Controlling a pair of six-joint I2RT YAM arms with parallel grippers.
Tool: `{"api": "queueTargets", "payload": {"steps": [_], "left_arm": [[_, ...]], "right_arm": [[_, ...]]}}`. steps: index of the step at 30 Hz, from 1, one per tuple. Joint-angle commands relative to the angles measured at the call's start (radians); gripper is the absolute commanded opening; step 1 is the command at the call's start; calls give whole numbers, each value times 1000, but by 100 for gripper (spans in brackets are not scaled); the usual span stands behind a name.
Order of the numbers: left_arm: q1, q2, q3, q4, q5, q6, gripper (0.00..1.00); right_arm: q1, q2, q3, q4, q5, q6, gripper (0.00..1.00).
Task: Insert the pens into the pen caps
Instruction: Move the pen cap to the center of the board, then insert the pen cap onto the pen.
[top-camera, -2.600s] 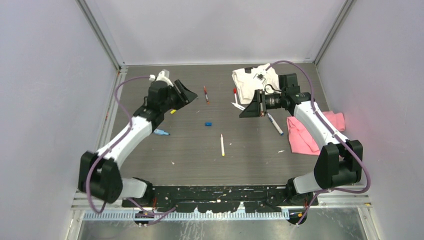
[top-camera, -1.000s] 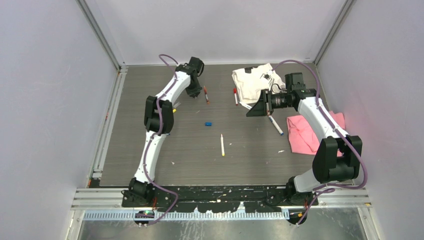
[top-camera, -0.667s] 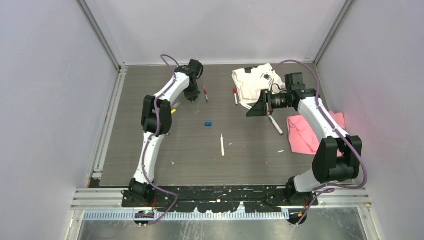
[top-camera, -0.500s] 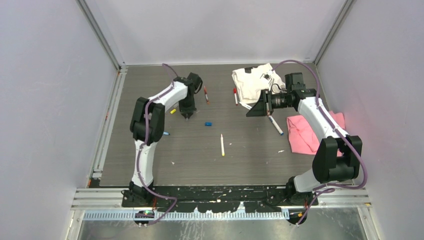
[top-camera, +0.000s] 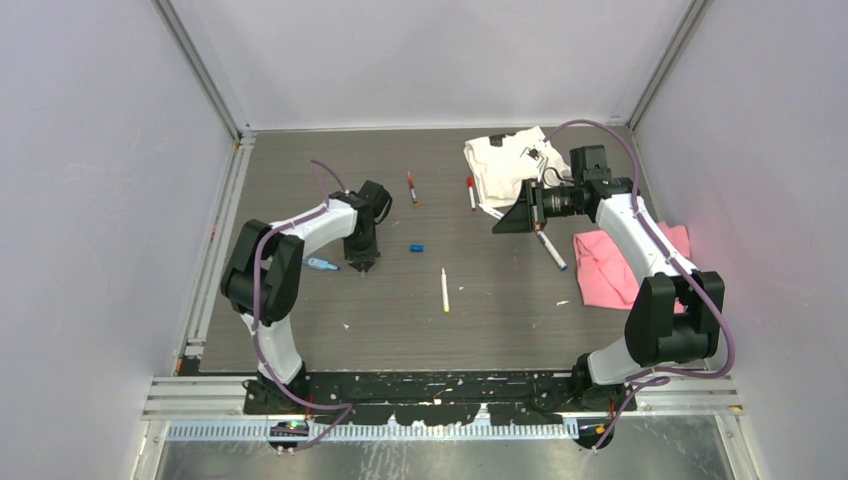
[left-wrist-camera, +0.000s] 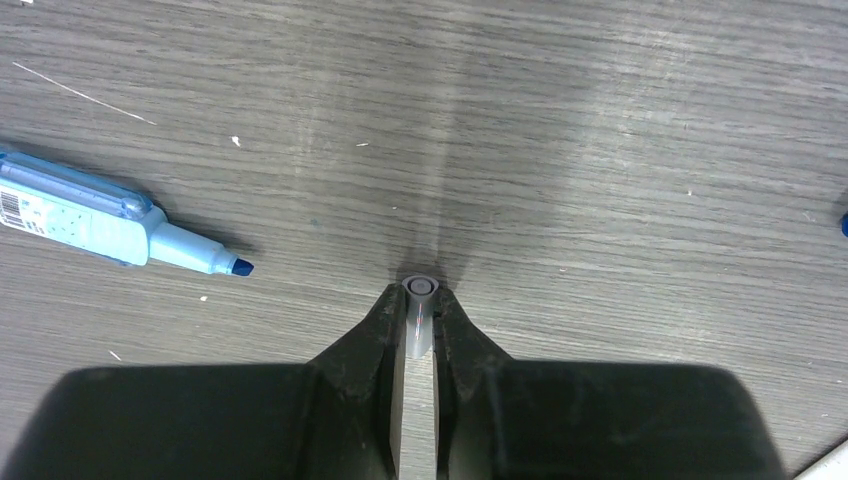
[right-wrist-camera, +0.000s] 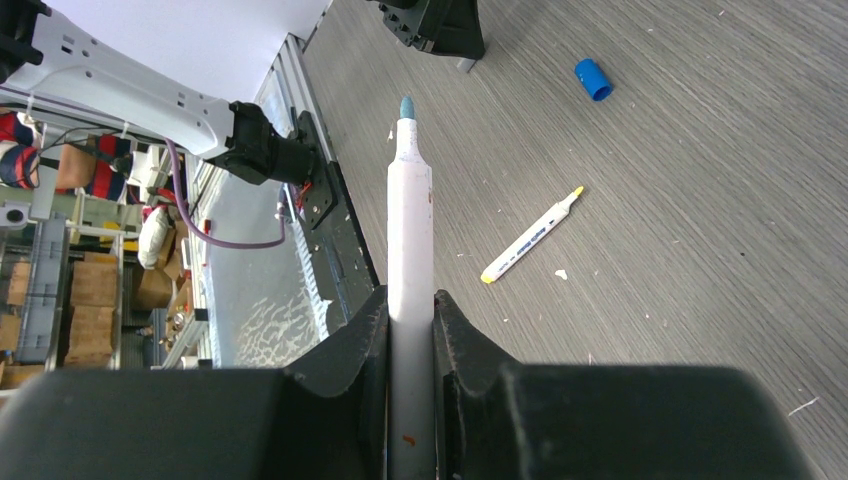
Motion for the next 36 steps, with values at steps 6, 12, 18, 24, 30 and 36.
{"api": "queueTargets", "payload": {"steps": [6, 12, 18, 24, 30, 36], "left_arm": [[-5, 13, -36, 24, -11, -38, 26], [-8, 30, -38, 12, -10, -37, 26], [-13, 76, -42, 8, 28, -44, 20], [-14, 69, -63, 19, 47, -49, 12], [-14, 23, -59, 32, 49, -47, 1], [-14, -137, -49, 82, 46, -43, 1]], "right_arm": [[-4, -29, 10, 6, -21, -12, 1], [-3, -30, 10, 7, -26, -10, 1], [-3, -38, 7, 6, -25, -10, 1], [-3, -44, 4, 9, -25, -11, 1], [-4, -44, 12, -20, -20, -28, 1], [14, -19, 107, -410, -22, -439, 1]]}}
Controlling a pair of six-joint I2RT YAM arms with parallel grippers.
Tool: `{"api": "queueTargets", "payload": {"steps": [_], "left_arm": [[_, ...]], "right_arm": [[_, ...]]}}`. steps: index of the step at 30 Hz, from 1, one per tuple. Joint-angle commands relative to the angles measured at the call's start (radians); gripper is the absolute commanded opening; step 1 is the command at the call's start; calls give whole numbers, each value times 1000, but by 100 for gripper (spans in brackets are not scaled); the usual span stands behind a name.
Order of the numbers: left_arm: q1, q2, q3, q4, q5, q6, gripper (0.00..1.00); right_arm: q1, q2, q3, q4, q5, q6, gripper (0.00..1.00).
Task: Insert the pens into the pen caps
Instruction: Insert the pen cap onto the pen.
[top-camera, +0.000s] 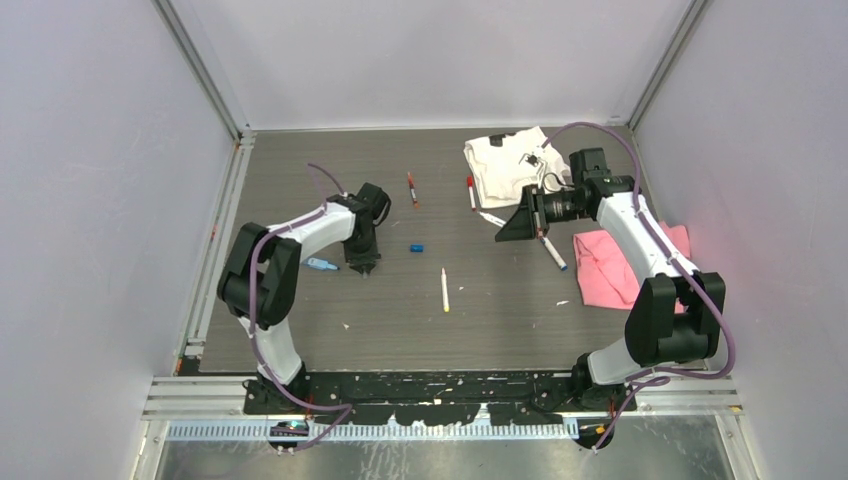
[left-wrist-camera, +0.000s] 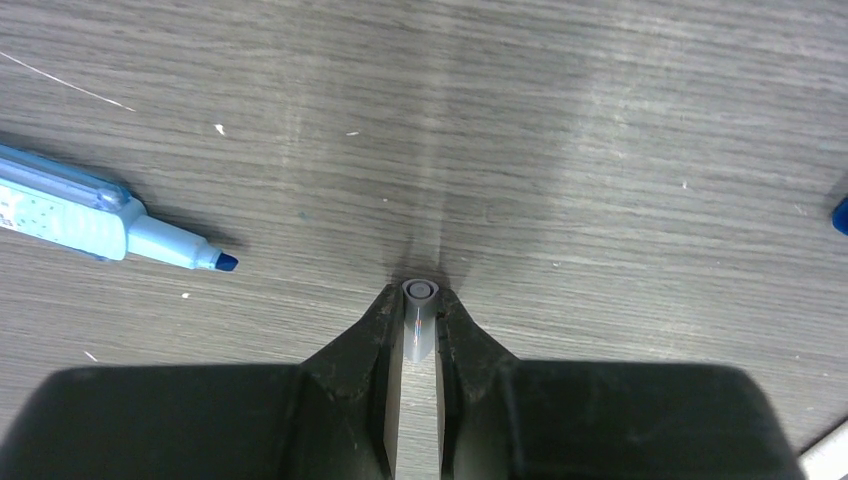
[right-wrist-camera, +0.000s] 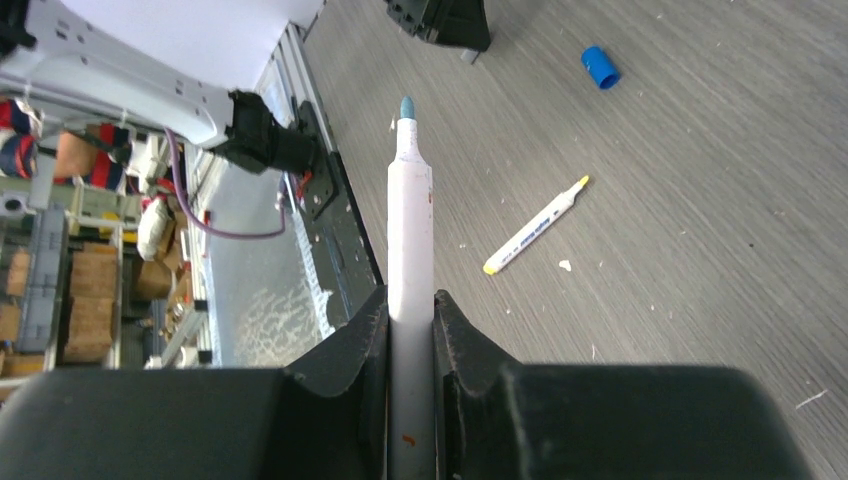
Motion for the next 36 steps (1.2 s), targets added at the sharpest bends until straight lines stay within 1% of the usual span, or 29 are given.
{"api": "queueTargets", "payload": {"steps": [1, 3, 6, 8, 11, 15, 17, 20, 22, 23, 24, 27, 32, 36], "left_arm": [[-8, -145, -26, 76, 31, -20, 1], [-8, -211, -52, 125, 45, -34, 1], [-8, -320, -118, 217, 76, -60, 1], [-8, -395, -162, 284, 100, -79, 1], [-12, -517, -228, 406, 136, -111, 1], [-14, -696, -314, 593, 167, -159, 1], [-16, -765, -348, 696, 191, -185, 1], [-16, -848, -388, 832, 222, -222, 1], [-16, -892, -411, 913, 229, -252, 1], [-17, -911, -419, 945, 230, -267, 1], [-17, -926, -422, 972, 231, -282, 1], [-17, -960, -418, 1026, 233, -337, 1], [-18, -982, -416, 1133, 243, -441, 1], [-26, -997, -397, 1145, 224, -487, 1]], "right_arm": [[14, -10, 134, -433, 1, -453, 1], [15, -3, 188, -570, 42, -633, 1], [18, -2, 260, -646, 104, -772, 1], [21, -12, 292, -634, 131, -802, 1], [43, -54, 296, -526, 157, -782, 1], [137, -116, 278, -304, 226, -630, 1], [201, -152, 254, -170, 280, -521, 1], [290, -233, 163, 73, 395, -382, 1], [366, -292, 81, 280, 490, -261, 1], [382, -316, 62, 327, 522, -217, 1], [424, -337, 43, 388, 551, -190, 1], [515, -366, 18, 461, 668, -98, 1], [603, -385, -13, 562, 766, 81, 1], [667, -395, -32, 620, 863, 150, 1]]}}
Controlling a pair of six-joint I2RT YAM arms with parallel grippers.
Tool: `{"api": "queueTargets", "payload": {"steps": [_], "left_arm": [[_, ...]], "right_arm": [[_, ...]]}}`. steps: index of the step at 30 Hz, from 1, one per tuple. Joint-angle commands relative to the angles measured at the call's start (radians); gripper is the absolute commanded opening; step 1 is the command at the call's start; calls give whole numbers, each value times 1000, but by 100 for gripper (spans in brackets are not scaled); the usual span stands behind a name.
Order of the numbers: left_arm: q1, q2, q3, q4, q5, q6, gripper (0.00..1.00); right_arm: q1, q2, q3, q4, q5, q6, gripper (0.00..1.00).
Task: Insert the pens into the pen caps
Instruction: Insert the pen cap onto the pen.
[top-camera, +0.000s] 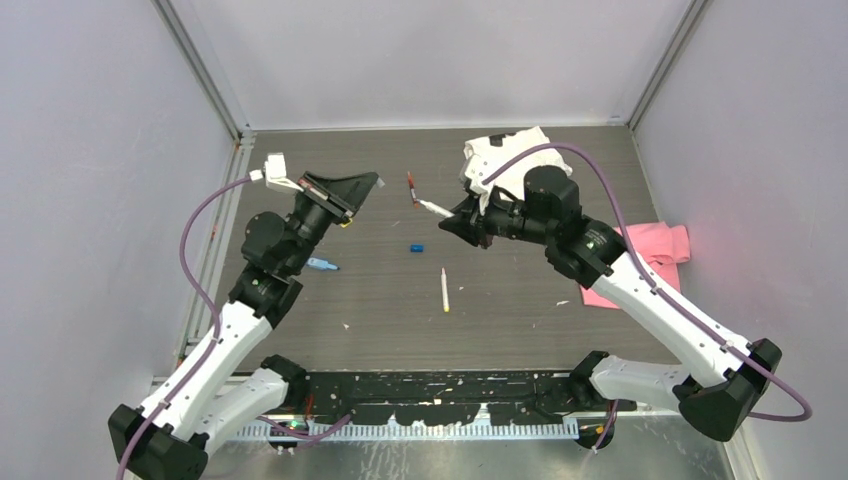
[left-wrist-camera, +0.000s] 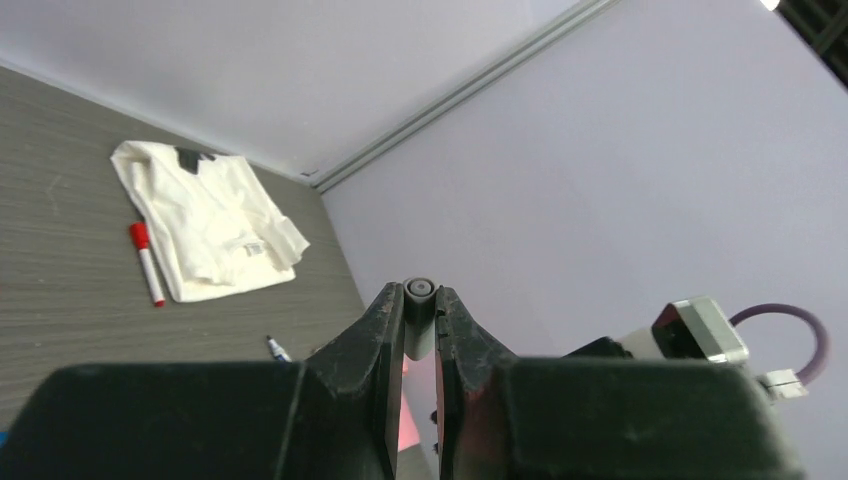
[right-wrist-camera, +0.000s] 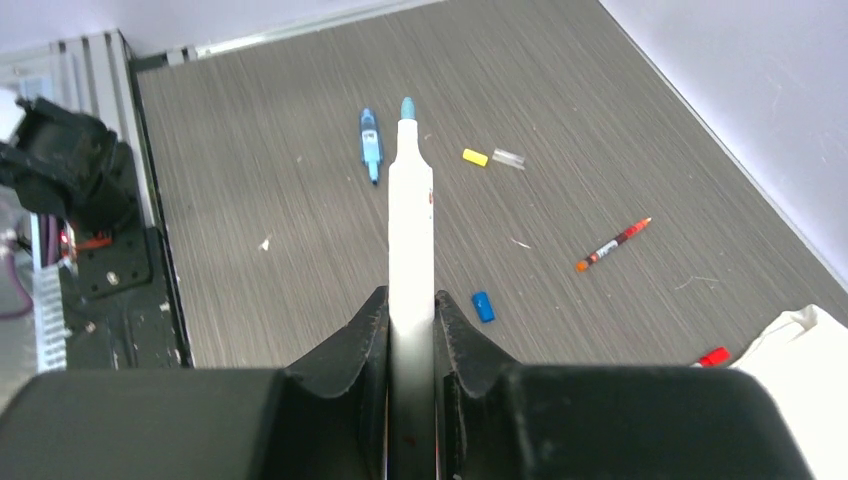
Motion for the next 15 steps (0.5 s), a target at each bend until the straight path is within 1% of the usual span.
{"api": "queueTargets", "payload": {"steps": [1, 7, 9, 15], "left_arm": [[-16, -31, 21, 106, -14, -79, 1], [-63, -41, 29, 101, -49, -85, 1], [-84, -37, 32, 101, -84, -78, 1], [-129, -26, 43, 101, -110, -51, 1]], "right_arm": [[54, -31, -23, 166, 156, 162, 1], [102, -32, -39, 240, 197, 238, 1], [111, -27, -41, 257, 203, 264, 1], [128, -7, -39, 289, 223, 280, 1]]}}
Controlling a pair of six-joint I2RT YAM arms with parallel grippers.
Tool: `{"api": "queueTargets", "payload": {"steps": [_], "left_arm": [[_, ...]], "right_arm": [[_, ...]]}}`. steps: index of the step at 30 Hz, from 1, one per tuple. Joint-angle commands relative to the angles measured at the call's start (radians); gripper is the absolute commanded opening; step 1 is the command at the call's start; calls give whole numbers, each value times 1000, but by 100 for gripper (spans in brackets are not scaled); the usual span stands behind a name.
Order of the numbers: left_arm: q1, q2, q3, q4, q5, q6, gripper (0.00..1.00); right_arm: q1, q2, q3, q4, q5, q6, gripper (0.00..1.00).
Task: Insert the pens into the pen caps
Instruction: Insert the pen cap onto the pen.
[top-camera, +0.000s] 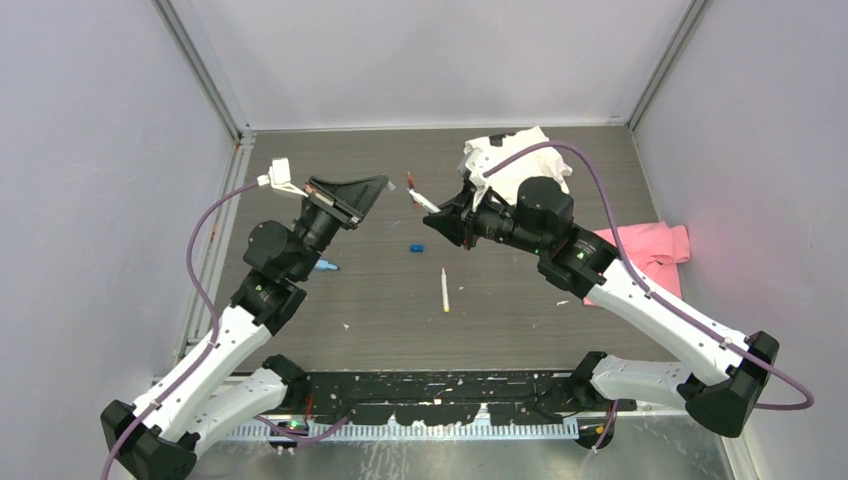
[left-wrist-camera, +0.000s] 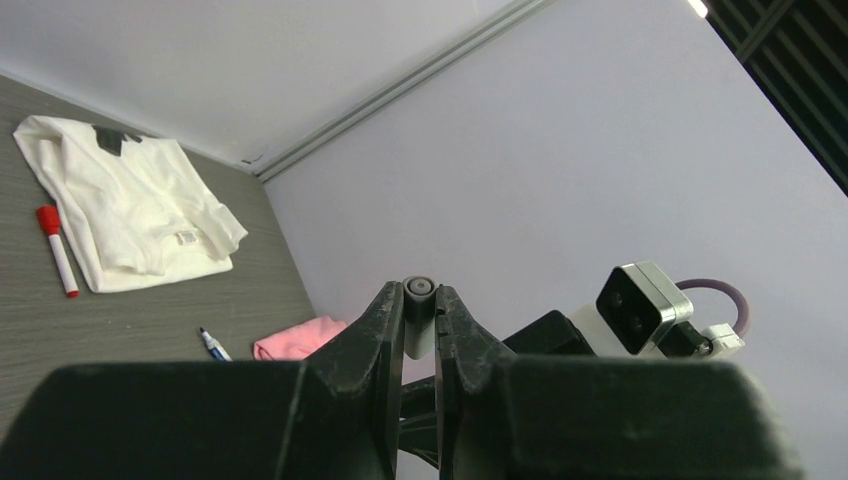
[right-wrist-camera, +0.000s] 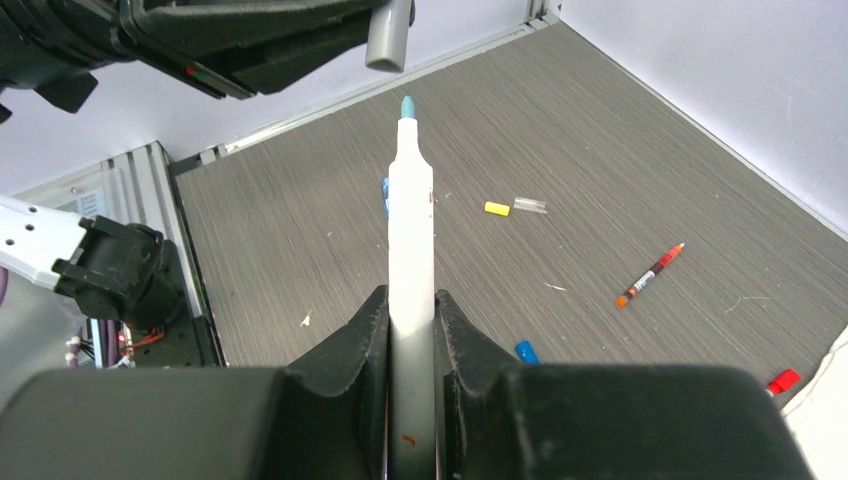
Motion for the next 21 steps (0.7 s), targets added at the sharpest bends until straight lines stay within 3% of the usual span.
{"api": "queueTargets", "payload": {"steps": [1, 21], "left_arm": [[-23, 0, 40, 55, -44, 27, 1], [-38, 26, 35, 97, -38, 25, 1]], "right_arm": [[11, -2, 7, 89, 37, 39, 1], [19, 25, -6, 98, 2, 123, 1]]}}
